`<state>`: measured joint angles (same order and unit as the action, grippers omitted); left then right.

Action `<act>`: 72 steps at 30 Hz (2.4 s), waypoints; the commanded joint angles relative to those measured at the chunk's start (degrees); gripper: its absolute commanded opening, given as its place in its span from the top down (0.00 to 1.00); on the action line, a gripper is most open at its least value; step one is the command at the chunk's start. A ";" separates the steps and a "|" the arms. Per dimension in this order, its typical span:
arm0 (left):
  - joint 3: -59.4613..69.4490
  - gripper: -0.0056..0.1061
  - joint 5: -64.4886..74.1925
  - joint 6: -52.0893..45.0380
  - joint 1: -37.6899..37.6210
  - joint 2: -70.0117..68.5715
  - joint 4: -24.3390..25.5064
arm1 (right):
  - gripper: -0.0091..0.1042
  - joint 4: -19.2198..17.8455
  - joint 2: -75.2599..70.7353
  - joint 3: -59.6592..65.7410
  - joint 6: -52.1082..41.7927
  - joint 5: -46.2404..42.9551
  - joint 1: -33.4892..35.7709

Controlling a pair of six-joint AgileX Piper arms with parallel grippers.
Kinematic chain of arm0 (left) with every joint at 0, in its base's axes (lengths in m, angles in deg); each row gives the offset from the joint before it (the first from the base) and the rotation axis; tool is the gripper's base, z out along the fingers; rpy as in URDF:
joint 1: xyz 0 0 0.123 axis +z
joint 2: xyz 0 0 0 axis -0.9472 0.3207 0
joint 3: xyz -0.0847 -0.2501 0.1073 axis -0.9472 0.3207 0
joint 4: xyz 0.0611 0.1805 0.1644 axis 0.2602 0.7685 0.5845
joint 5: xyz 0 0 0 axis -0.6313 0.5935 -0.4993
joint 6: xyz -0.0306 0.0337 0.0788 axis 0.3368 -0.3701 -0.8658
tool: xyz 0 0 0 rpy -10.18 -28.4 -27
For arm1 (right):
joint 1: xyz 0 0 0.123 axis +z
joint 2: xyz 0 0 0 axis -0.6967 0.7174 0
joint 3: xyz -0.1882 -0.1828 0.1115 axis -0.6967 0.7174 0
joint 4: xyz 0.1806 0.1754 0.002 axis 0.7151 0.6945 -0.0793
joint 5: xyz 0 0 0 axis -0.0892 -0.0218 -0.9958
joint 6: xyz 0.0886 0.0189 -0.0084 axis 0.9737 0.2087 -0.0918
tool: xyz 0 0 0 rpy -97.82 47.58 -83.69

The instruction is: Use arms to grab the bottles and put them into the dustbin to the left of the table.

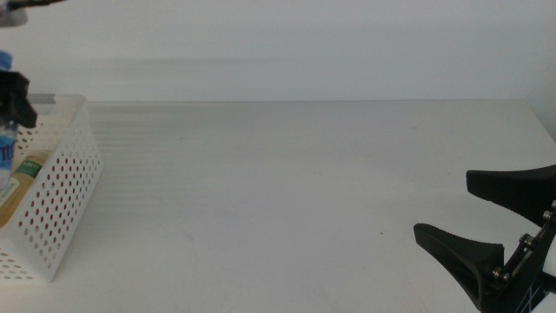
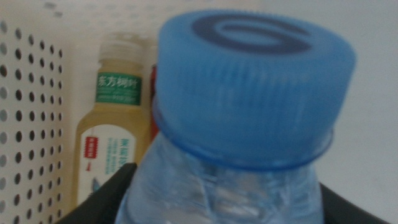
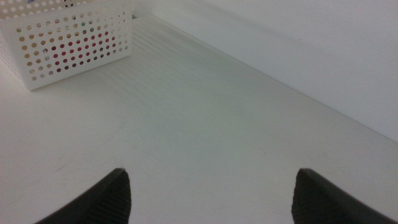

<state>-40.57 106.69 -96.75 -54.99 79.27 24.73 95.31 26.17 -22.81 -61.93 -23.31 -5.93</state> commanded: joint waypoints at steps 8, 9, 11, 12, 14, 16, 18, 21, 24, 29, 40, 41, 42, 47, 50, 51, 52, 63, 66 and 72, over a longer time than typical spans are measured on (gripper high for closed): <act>-2.37 0.99 -3.22 -4.29 1.22 3.92 0.03 | 0.32 -0.47 -0.15 -1.65 -0.88 -4.44 -0.03; -2.37 0.99 -3.17 -4.29 1.22 4.70 0.33 | 0.32 -0.47 -0.15 -1.65 -0.88 -4.44 -0.03; -2.37 0.99 -3.17 -4.29 1.22 5.87 0.71 | 0.32 -0.47 -0.15 -1.65 -0.88 -4.44 -0.03; -2.37 0.97 -3.17 -4.29 1.22 6.52 0.87 | 0.32 -0.47 -0.15 -1.65 -0.88 -4.44 -0.03; -2.37 0.94 -3.22 -4.54 1.22 7.33 1.87 | 0.32 -0.47 -0.15 -1.65 -0.88 -4.44 -0.03; -2.37 0.87 -3.59 -4.54 1.22 8.03 2.75 | 0.32 -0.47 -0.15 -1.65 -0.88 -4.44 -0.03; -2.37 0.76 -3.68 -4.54 1.22 8.62 3.23 | 0.32 -0.47 -0.15 -1.65 -0.88 -4.44 -0.03; -2.31 0.57 -3.95 -4.54 1.22 9.21 3.45 | 0.32 -0.47 -0.15 -1.65 -0.88 -4.44 -0.03; -2.31 0.37 -4.56 -4.54 1.15 9.60 3.20 | 0.32 -0.47 -0.15 -1.65 -0.88 -4.44 -0.03; -2.63 0.14 -4.41 -4.25 1.15 9.36 3.20 | 0.32 -0.47 -0.15 -1.65 -0.88 -4.44 -0.03; -3.25 0.14 -4.45 0.31 -1.69 0.23 1.93 | 0.32 -0.47 -0.15 -1.65 -0.88 -4.44 -0.03; -2.80 0.14 -5.24 0.45 -2.29 -1.00 1.87 | 0.32 -0.47 -0.15 -1.65 -0.88 -4.44 -0.03; -1.94 0.14 -6.19 0.45 -3.19 -2.74 1.87 | 0.32 -0.47 -0.15 -1.65 -0.88 -4.44 -0.03; 6.50 0.14 -14.90 0.40 -7.08 -13.30 -0.66 | 0.32 -0.47 -0.15 -1.65 -0.88 -4.44 -0.03; 12.79 0.14 -21.22 0.05 -8.69 -20.25 -2.78 | 0.32 -0.47 -0.15 -1.65 -0.88 -4.44 -0.03; 14.96 0.14 -23.55 -0.10 -9.27 -22.72 -3.22 | 0.32 -0.47 -0.15 -1.65 -0.88 -4.44 -0.03; 17.02 0.14 -25.01 -0.10 -9.88 -25.11 -3.70 | 0.32 -0.47 -0.15 -1.65 -0.88 -4.44 -0.03; 28.41 0.14 -24.51 -3.50 -11.63 -43.77 -10.55 | 0.32 -0.47 -0.15 -1.65 -0.88 -4.44 -0.03; 29.63 0.14 -24.14 -7.13 -11.63 -47.66 -14.77 | 0.32 -0.47 -0.15 -1.65 -0.88 -4.44 -0.03; 32.58 0.14 -27.88 0.38 -17.05 -52.63 -9.22 | 0.32 -0.47 -0.15 -1.65 -0.88 -4.44 -0.03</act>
<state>-7.52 83.90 -99.88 -70.54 27.62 14.61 95.31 26.17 -22.81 -61.93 -23.31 -5.93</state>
